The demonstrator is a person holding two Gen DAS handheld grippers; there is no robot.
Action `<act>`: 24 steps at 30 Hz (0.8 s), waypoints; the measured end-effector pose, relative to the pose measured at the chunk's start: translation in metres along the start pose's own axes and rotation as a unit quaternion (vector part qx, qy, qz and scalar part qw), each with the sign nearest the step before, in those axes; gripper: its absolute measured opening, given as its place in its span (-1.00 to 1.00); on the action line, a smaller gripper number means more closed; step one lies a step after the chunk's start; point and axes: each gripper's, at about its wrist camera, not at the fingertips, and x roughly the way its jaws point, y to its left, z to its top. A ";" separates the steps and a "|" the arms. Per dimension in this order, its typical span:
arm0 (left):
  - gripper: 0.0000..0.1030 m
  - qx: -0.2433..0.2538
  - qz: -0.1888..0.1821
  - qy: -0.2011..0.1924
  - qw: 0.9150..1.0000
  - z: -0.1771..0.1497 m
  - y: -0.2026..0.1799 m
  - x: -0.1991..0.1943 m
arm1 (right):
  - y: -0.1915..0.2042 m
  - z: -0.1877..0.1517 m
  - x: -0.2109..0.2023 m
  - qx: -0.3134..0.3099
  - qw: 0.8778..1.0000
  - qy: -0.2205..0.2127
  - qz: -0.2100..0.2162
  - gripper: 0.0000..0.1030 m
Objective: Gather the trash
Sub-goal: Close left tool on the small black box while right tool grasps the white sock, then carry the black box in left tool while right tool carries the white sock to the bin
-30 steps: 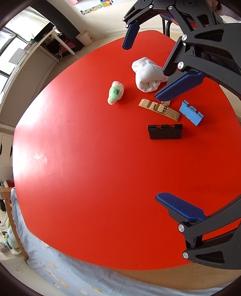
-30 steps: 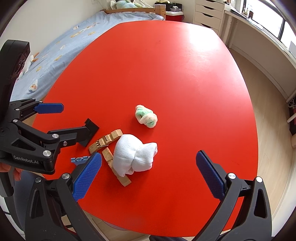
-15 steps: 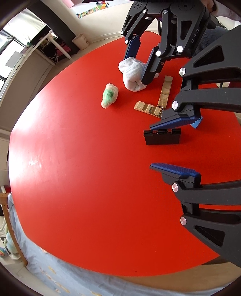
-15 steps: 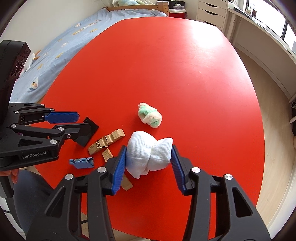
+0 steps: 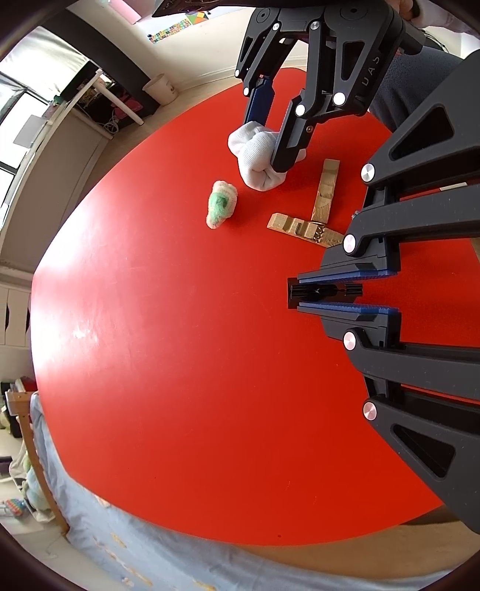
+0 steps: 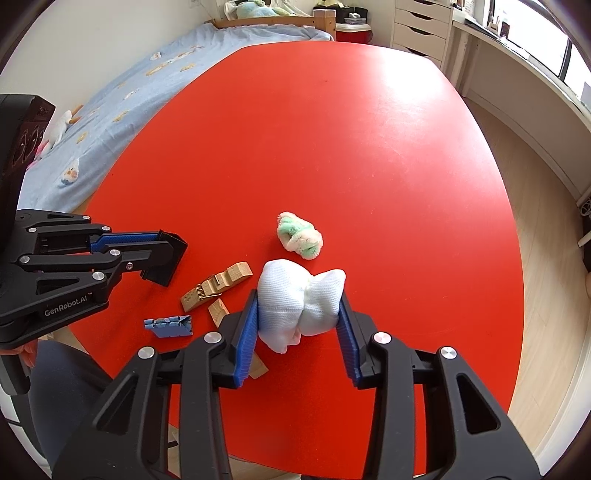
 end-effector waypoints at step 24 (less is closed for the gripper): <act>-0.86 0.012 0.016 -0.050 0.999 -0.021 -0.011 -0.036 | 0.004 -0.004 -0.046 -0.001 0.999 -0.045 0.002 -0.26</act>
